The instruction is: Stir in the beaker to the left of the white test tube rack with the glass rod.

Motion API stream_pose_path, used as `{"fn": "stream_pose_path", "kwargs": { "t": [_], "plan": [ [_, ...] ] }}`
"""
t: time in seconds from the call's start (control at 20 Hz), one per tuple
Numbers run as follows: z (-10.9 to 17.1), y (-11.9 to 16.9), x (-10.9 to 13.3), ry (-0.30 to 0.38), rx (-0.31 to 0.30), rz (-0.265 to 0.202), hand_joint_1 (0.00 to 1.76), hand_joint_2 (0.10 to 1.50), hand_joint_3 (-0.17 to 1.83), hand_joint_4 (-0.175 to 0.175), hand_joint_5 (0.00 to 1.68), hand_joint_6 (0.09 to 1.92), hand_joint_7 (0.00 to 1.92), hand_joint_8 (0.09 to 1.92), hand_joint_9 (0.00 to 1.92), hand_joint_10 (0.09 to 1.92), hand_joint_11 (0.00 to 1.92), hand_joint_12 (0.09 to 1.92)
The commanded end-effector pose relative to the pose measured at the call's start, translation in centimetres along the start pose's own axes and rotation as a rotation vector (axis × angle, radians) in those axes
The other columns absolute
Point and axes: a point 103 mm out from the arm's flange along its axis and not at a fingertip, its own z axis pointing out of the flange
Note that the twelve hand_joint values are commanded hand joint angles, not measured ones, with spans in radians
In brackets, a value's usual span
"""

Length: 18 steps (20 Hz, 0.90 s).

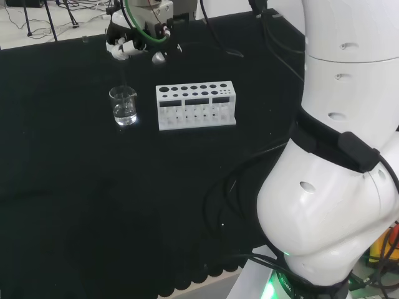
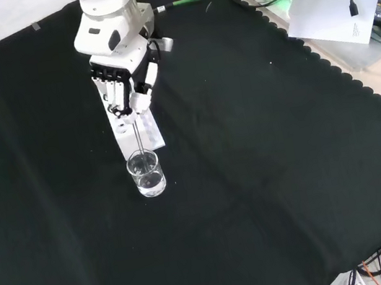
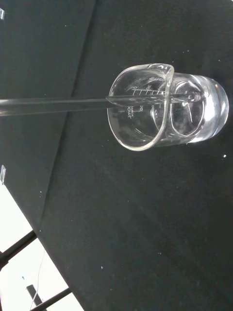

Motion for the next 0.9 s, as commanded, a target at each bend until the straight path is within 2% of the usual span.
{"fn": "stream_pose_path", "kwargs": {
  "t": [0.05, 0.35, 0.45, 0.65, 0.9],
  "plan": [
    [-0.2, -0.4, 1.1, 0.019, 0.001, -0.008, 1.28, 1.11, 0.00, -0.175, 1.04, 0.61, 0.99, 1.32, 1.61, 0.95, 1.65, 0.90],
    [-0.5, 0.8, 2.4, 0.033, -0.016, -0.040, 1.28, 1.11, 0.00, -0.175, 1.04, 0.61, 0.99, 1.32, 1.61, 0.95, 1.65, 0.90],
    [-0.6, 1.4, 1.7, 0.051, -0.021, -0.022, 1.28, 1.11, 0.00, -0.175, 1.04, 0.61, 0.99, 1.32, 1.61, 0.95, 1.65, 0.90],
    [-1.0, 1.8, 0.4, 0.036, -0.032, -0.018, 1.28, 1.11, 0.00, -0.175, 1.04, 0.61, 0.99, 1.32, 1.61, 0.95, 1.65, 0.90],
    [-1.5, 1.0, -0.9, 0.026, -0.036, 0.005, 1.28, 1.11, 0.00, -0.175, 1.04, 0.61, 0.99, 1.32, 1.61, 0.95, 1.65, 0.90]
  ]
}}
